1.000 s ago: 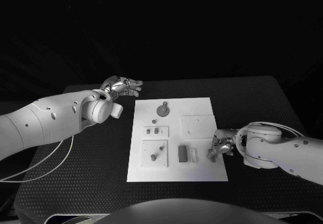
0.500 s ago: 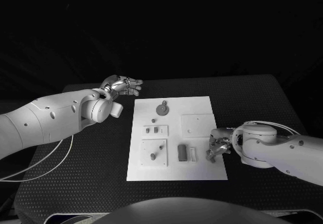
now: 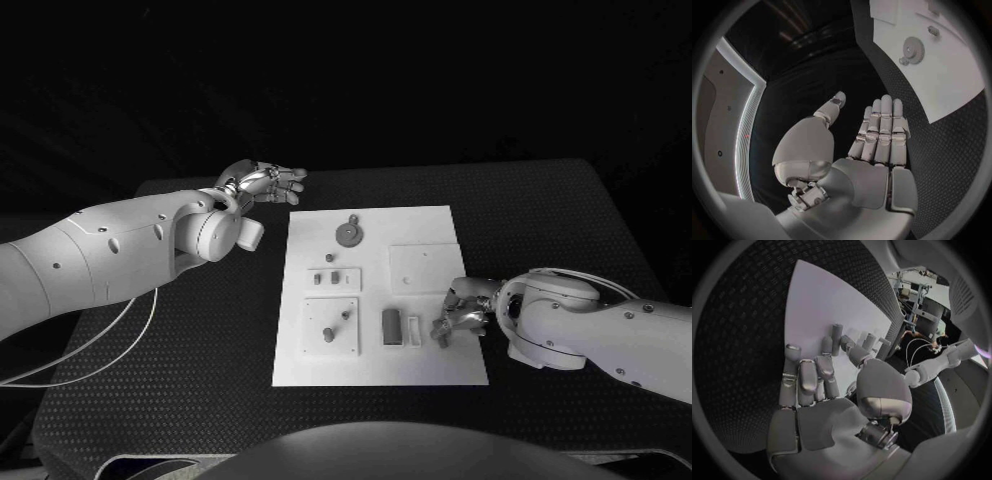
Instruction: Assemble the parts on the task board
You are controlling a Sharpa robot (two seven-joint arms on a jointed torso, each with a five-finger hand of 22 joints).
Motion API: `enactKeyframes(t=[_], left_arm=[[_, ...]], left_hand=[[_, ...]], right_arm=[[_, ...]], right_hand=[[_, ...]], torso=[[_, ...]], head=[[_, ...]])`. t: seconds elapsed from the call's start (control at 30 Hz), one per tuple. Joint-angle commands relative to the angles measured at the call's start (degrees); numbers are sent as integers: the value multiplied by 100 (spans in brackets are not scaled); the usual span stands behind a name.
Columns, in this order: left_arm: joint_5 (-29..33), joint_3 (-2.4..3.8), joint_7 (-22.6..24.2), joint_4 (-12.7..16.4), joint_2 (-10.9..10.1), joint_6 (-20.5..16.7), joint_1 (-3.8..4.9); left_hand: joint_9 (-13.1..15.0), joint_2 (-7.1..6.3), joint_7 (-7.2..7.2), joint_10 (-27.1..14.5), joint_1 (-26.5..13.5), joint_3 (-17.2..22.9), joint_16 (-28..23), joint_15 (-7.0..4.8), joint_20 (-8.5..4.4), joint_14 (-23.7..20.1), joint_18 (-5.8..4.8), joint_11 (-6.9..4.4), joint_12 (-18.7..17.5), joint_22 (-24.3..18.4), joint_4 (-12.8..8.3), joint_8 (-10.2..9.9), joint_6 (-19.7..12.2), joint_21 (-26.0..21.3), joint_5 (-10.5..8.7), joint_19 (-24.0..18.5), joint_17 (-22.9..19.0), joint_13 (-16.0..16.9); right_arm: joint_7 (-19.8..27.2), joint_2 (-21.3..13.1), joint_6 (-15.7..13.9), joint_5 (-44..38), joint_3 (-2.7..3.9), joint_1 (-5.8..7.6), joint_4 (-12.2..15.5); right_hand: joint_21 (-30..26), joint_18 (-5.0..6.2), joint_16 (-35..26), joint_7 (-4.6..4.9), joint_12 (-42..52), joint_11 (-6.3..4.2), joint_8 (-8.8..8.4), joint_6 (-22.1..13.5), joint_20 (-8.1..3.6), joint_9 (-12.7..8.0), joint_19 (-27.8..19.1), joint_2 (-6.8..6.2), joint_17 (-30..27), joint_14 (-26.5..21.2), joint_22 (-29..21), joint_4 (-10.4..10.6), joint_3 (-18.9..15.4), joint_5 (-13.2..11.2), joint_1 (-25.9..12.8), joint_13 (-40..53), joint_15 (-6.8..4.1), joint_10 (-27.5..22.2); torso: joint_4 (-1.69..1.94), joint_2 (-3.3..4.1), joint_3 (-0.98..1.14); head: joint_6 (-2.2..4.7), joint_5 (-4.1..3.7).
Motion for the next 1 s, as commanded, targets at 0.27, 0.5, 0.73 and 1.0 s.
enactKeyframes(t=[0.27, 0.5, 0.73, 1.0], left_arm=[[26, 4, 50, 10, 11, 66, 8], [26, 4, 51, 5, 11, 63, 8], [26, 4, 50, 0, 21, 69, 7], [26, 4, 45, 0, 25, 73, 7]], left_hand=[[-6, -4, 2, -43, -39, 10, -23, 15, 0, 7, -31, 11, -1, -7, 30, 39, -30, 28, -13, -33, 7, -6], [-7, -7, 1, -43, -32, 10, -26, 14, -1, 6, -30, 10, -1, -8, 24, 40, -31, 27, -13, -36, 11, -6], [-8, -8, 1, -44, -29, 10, -28, 14, -1, 6, -29, 10, -1, -9, 20, 40, -32, 27, -13, -37, 13, -6], [-9, -10, 1, -46, -25, 9, -32, 14, -1, 6, -29, 11, -1, -10, 15, 42, -33, 28, -13, -39, 18, -6]], right_arm=[[157, -45, -561, 1331, -36, -14, 165], [180, -53, -678, 1294, -29, 10, 238], [186, -40, -775, 1291, -22, 49, 262], [115, 50, -690, 1290, -21, 52, 222]], right_hand=[[-21, 69, -14, 144, 36, -5, -136, -81, 8, -111, 39, 132, 46, 29, 70, -33, 0, 21, -90, 74, -35, 96], [-20, 69, -13, 140, 43, -9, -136, -78, 0, -112, 43, 129, 47, 33, 72, -52, 11, 21, -81, 86, -42, 104], [-18, 69, -10, 139, 55, -11, -135, -75, -2, -113, 47, 116, 63, 45, 73, -55, 10, 21, -83, 107, -46, 121], [-16, 69, -10, 138, 53, -12, -135, -74, -4, -114, 51, 89, 62, 45, 73, -51, 3, 21, -96, 104, -49, 116]], torso=[[-4, -1, -3], [-4, -1, -6], [1, 0, -1], [-4, -1, -5]], head=[[-7, 37], [0, 34], [-3, 26], [-4, 31]])
